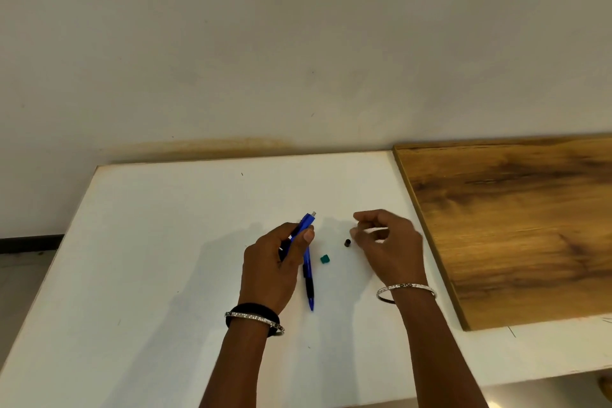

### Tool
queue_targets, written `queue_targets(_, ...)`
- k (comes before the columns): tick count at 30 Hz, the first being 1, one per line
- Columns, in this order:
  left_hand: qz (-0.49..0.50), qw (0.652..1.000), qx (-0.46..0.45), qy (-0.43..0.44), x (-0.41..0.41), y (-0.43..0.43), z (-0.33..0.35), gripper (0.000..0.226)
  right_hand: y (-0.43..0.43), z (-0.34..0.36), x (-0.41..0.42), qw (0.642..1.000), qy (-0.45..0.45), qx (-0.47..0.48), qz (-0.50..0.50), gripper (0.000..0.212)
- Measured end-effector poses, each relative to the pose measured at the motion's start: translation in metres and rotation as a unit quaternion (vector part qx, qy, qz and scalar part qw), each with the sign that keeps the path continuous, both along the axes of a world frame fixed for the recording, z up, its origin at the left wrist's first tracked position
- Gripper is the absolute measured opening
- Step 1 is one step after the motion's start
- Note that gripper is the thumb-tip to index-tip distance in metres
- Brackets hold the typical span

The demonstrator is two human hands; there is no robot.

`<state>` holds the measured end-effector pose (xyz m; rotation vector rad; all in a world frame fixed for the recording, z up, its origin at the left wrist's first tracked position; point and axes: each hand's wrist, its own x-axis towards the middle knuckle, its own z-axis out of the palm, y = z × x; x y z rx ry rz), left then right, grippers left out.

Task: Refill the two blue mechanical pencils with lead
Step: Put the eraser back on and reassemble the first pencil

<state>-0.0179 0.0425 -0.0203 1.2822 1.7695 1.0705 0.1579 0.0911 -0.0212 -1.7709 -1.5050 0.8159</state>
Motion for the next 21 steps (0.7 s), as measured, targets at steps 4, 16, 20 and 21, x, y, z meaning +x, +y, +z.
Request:
queue_targets(4, -0.004, 1.000, -0.002, 0.001, 0.002, -0.001, 0.000, 0.035, -0.002, -0.008, -0.005, 0.993, -0.084, -0.051, 0.062, 0.031)
queue_targets(16, -0.033, 0.999, -0.020, -0.020, 0.000, -0.001, 0.002, 0.019, 0.001, 0.011, -0.017, 0.961, 0.270, -0.048, 0.016, 0.011)
queue_targets(20, -0.034, 0.999, -0.029, -0.011, 0.001, -0.002, 0.003, 0.022, -0.002, 0.014, -0.026, 0.945, 0.317, -0.056, 0.061, 0.012)
queue_targets(21, -0.034, 0.999, -0.029, -0.008, 0.001, -0.002, 0.003, 0.022, -0.002, 0.014, -0.027, 0.947, 0.310, -0.055, 0.067, 0.012)
